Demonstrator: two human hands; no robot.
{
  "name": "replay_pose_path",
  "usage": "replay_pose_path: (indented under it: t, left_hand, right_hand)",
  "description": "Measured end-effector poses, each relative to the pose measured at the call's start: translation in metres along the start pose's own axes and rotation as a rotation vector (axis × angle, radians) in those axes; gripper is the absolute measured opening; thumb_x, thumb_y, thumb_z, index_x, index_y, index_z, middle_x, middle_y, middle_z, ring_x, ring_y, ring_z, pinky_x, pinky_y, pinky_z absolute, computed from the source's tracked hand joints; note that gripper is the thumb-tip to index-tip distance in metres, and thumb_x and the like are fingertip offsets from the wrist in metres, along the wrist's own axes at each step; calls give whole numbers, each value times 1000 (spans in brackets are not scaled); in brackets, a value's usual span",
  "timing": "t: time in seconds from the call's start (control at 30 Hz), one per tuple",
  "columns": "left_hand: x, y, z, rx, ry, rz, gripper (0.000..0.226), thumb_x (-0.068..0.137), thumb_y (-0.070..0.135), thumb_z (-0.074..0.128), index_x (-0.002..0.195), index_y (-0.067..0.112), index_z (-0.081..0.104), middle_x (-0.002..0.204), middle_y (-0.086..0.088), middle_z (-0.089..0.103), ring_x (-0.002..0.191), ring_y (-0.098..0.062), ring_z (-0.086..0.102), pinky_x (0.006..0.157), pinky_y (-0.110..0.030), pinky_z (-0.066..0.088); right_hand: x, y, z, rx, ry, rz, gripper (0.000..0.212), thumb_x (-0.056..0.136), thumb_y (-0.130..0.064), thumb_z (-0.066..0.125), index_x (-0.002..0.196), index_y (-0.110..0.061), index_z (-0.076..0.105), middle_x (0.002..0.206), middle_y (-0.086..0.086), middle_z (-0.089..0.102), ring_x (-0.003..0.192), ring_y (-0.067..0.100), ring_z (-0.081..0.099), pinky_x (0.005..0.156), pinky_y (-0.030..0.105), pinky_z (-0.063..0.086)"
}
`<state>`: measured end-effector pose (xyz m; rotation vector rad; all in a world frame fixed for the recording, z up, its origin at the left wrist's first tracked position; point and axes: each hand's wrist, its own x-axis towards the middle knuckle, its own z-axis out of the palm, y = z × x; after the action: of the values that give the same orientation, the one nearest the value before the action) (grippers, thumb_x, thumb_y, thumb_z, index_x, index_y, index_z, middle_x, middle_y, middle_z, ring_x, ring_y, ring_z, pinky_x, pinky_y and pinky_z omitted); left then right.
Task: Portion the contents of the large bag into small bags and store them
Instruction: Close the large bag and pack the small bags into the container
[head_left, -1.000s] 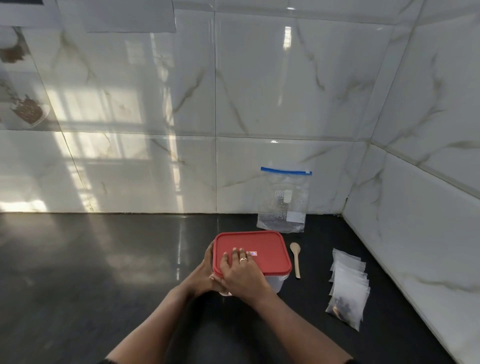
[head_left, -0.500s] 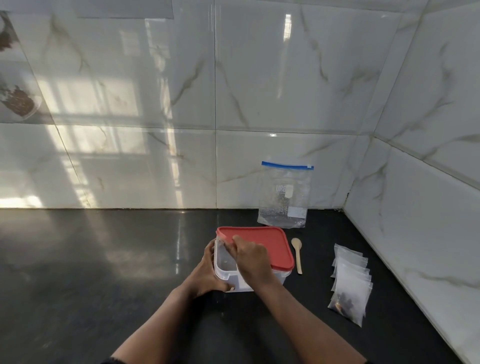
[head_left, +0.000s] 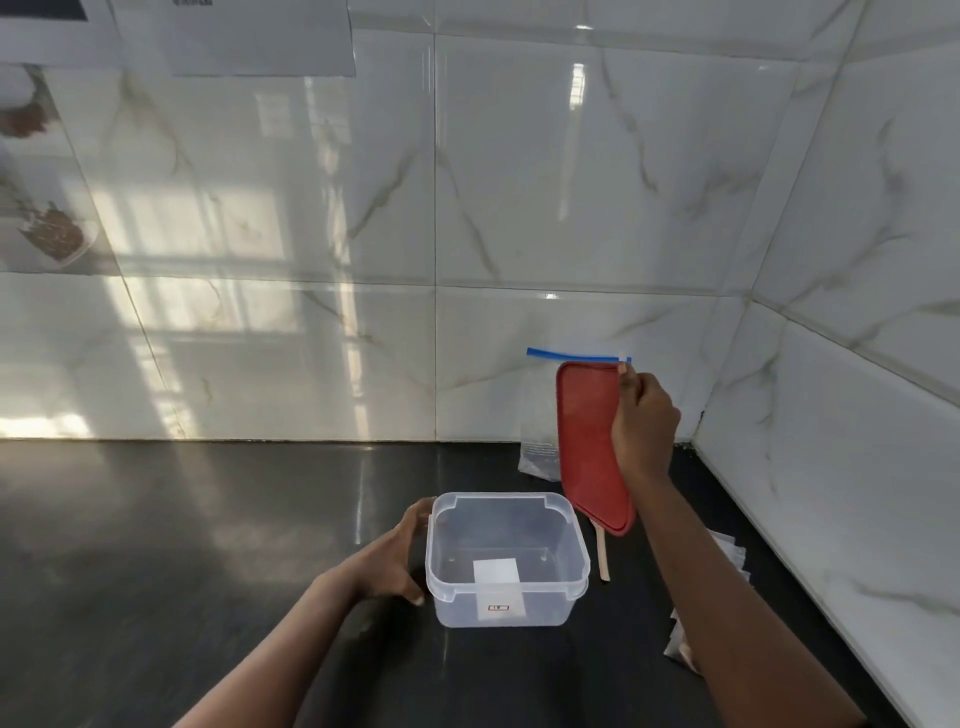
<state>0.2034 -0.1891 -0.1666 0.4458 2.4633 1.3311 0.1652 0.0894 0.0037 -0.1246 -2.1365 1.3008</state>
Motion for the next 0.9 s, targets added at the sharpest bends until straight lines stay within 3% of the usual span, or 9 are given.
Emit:
replay_pose_path:
  t: [0.1,0.2,0.27,0.4,0.53,0.6,0.7,0.8,0.9]
  left_hand:
    - [15,4,-14,-30,206,-77,83,77,-7,62,144,17,19,140,4,40,133,-9,37,106,-17,31]
    - [39,26,-20,-278,364,-138,52,92,5,52,140,14,34,135,-9,51,120,-18,51,105,-31,40]
    - [53,43,-22,-632,354,-173,33,96,14,46,129,12,46,119,-11,60,103,-19,58,93,-30,46]
    - [76,43,-30,-862,420,-238,27,98,23,46,107,0,56,96,-17,62,84,-24,59,72,-31,54]
    - [91,4,-37,-675,594,-551,29,85,2,62,110,-9,54,97,-23,61,79,-30,61,70,-37,56]
    - [96,-19,-39,-553,644,-698,32,80,5,69,105,-8,55,96,-23,62,84,-33,62,79,-40,55]
    - [97,-28,-43,-267,654,-828,45,80,17,71,116,-3,54,116,-22,61,107,-36,59,93,-40,50]
    - [94,-16,-44,-64,637,-891,41,87,17,62,122,-2,52,124,-22,56,117,-34,53,96,-34,43]
    - [97,-16,-40,-4,645,-965,36,89,13,54,123,0,53,130,-22,49,119,-33,49,99,-35,40]
  right_hand:
    - [11,-9,20,88,49,11,34,102,-33,33,86,-9,51,59,-5,42,51,5,38,48,23,29]
    - [16,-17,55,252,23,110,26,103,-31,32,95,-13,50,65,-8,45,57,2,42,51,21,33]
    - [13,-13,81,357,-24,219,22,103,-29,31,95,-14,45,68,-7,44,59,3,41,52,14,35]
    - [9,22,133,405,-204,527,18,102,-18,31,101,-10,47,83,3,53,71,13,48,69,29,42]
    - [12,63,161,159,-499,746,15,93,2,42,99,-4,54,98,17,57,85,27,57,59,31,51]
    - [12,77,166,-51,-675,755,8,91,4,50,88,3,58,84,16,57,74,24,59,60,30,53]
    - [11,87,174,-314,-942,731,25,93,-2,54,68,-1,49,68,11,53,58,16,52,56,26,49]
    - [9,91,189,-508,-1149,700,29,96,-10,52,68,-4,49,62,8,55,59,12,51,56,22,44]
    - [3,92,195,-704,-1317,595,32,98,-18,49,68,-8,49,38,-1,56,59,8,46,59,20,40]
